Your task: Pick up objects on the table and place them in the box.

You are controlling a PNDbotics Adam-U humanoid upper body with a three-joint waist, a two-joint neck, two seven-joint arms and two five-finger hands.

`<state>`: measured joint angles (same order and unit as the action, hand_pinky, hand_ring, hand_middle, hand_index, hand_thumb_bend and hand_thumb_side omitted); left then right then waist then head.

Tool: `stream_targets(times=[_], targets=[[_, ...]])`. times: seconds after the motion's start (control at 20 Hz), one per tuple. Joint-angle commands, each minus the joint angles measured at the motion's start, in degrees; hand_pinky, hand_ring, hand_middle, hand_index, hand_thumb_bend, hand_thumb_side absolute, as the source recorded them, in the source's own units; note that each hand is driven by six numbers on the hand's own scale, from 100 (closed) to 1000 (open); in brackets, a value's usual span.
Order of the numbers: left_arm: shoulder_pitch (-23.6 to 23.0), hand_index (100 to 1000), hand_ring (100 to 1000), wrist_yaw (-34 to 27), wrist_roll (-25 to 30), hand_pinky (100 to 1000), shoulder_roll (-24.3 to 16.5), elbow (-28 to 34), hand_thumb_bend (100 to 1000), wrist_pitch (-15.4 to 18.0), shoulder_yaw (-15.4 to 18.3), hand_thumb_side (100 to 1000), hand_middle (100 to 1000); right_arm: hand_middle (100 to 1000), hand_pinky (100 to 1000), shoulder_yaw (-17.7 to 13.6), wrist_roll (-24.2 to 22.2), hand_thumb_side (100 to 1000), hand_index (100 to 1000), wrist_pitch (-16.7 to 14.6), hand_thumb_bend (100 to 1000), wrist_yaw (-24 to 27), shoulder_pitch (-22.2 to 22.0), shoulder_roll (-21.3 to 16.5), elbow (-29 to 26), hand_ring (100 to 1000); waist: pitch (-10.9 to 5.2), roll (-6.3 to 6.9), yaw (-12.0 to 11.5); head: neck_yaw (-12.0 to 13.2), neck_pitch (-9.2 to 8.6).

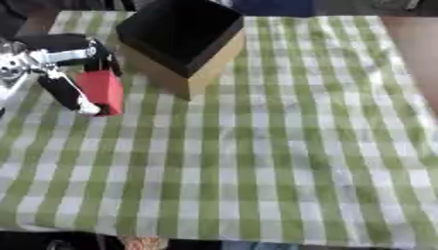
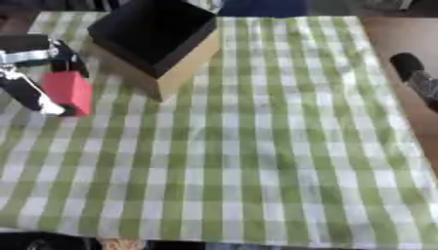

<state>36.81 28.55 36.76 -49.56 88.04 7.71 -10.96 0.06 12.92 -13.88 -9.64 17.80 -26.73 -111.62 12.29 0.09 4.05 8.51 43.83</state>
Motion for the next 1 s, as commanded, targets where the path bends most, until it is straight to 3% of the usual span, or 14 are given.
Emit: stream_targets(times=[0.05, 0.1, 0.15, 0.2, 0.55, 1.0], targets=[[4.4, 734, 508, 1.2, 0.0, 610, -1.6, -0.3, 424, 0.4, 0.2, 150, 481, 742, 780, -0.1, -0.1, 100, 873, -0.2, 618, 0.5, 0.4, -1.6, -0.4, 692, -1.23, 0.09, 0.2, 0.3, 0.29], [6.0, 733, 508, 1.6, 0.0, 611, -1.1, -0.9, 425, 0.4, -0.1, 152, 481, 742, 780, 0.0, -0.2, 100, 873, -0.2, 618, 0.5, 0.4, -1.6, -0.4, 692, -1.26, 0.10, 0.2, 0.3, 0.29], [7.8, 732, 508, 2.2, -0.3, 613, -0.3, -1.7, 368, 0.3, -0.2, 212, 480, 742, 780, 0.0, -0.2, 100, 873, -0.2, 621, 0.5, 0.3, -1.6, -0.3, 692, -1.30, 0.13, 0.3, 0.3, 0.29], [9.5, 732, 508, 2.9, -0.5, 614, 0.6, -2.6, 417, 0.3, -0.4, 167, 481, 742, 780, 0.1, -0.3, 100, 873, -0.2, 618, 0.6, 0.3, -1.6, -0.3, 691, -1.32, 0.15, 0.4, 0.3, 0.29], [20.7, 737, 520, 11.0, -4.5, 636, 10.9, -13.8, 428, 0.4, -1.6, 174, 493, 741, 780, 0.6, -1.0, 100, 873, -0.4, 618, 1.0, 0.4, -1.3, -0.1, 691, -1.38, 0.02, 1.1, 0.0, 0.29], [25.0, 741, 535, 25.1, -13.1, 651, 20.5, -29.2, 469, 2.0, 0.6, 178, 505, 740, 782, 0.9, -1.5, 100, 873, -0.5, 618, 1.5, 0.6, -0.8, -0.1, 691, -0.85, -0.06, 2.4, 0.6, 0.29]])
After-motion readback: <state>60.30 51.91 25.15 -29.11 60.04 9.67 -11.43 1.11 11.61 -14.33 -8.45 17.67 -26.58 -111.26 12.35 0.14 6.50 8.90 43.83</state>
